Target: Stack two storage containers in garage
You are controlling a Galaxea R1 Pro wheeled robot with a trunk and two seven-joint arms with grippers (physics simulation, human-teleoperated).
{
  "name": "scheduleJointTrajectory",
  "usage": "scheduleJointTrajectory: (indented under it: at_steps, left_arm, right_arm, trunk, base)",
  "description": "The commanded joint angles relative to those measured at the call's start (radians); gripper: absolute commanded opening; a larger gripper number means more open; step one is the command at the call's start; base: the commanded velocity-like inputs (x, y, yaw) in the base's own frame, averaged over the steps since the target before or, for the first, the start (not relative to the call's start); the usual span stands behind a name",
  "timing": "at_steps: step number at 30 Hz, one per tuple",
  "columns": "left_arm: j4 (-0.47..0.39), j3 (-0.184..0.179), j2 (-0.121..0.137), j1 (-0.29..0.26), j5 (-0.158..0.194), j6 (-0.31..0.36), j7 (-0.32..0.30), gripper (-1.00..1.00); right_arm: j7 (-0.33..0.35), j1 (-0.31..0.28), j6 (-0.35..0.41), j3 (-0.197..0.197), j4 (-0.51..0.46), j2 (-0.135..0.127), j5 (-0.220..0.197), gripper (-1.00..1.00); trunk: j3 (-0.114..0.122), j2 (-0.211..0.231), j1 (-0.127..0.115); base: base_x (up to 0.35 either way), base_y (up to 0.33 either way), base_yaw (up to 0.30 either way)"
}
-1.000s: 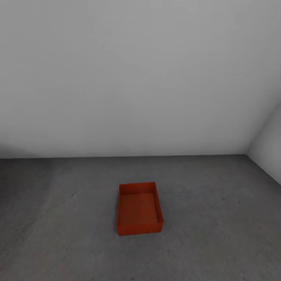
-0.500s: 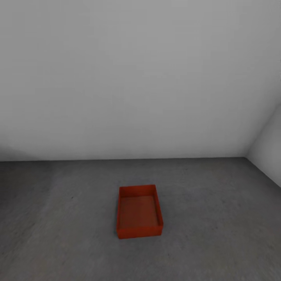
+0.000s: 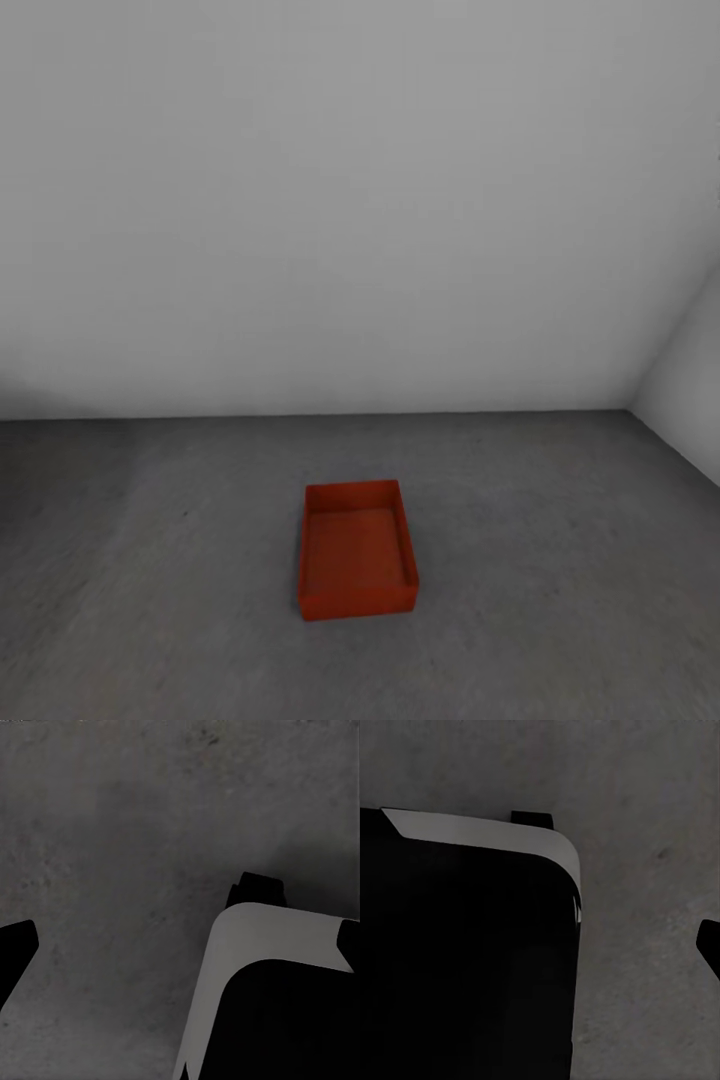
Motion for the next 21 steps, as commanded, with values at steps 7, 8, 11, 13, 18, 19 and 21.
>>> scheduleJointTrajectory:
  at_steps: [7,8,11,13,18,19,21]
  left_arm:
    - [0.001,0.004,0.0,-0.001,0.006,-0.004,0.0,1.0]
    - [0.001,0.004,0.0,-0.001,0.006,-0.004,0.0,1.0]
    - [0.001,0.004,0.0,-0.001,0.006,-0.005,0.0,1.0]
    - [0.001,0.004,0.0,-0.001,0.006,-0.004,0.0,1.0]
    - [0.001,0.004,0.0,-0.001,0.006,-0.005,0.0,1.0]
    - [0.001,0.004,0.0,-0.001,0.006,-0.004,0.0,1.0]
    - [0.001,0.004,0.0,-0.001,0.006,-0.004,0.0,1.0]
  right_arm:
    - [-0.001,-0.001,0.001,0.009,0.003,0.0,-0.01,1.0]
    - [-0.001,-0.001,0.001,0.009,0.003,0.0,-0.01,1.0]
    - [-0.001,-0.001,-0.007,0.009,0.003,0.001,-0.01,1.0]
    - [-0.001,-0.001,-0.01,0.009,0.003,0.001,-0.01,1.0]
    - [-0.001,-0.001,-0.009,0.009,0.003,0.001,-0.009,1.0]
    - [-0.001,-0.001,-0.009,0.009,0.003,0.001,-0.009,1.0]
    - [-0.001,-0.001,-0.008,0.009,0.003,0.002,-0.009,1.0]
  trunk:
    - [0.011,0.0,0.0]
    - [0.012,0.0,0.0]
    - [0.017,0.0,0.0]
    - [0.02,0.0,0.0]
    - [0.028,0.0,0.0]
    - [0.03,0.0,0.0]
    - [0.033,0.0,0.0]
  base:
    - [0.0,0.0,0.0]
    - [0.0,0.0,0.0]
    - [0.0,0.0,0.0]
    - [0.0,0.0,0.0]
    - [0.0,0.0,0.0]
    - [0.0,0.0,0.0]
    - [0.0,0.0,0.0]
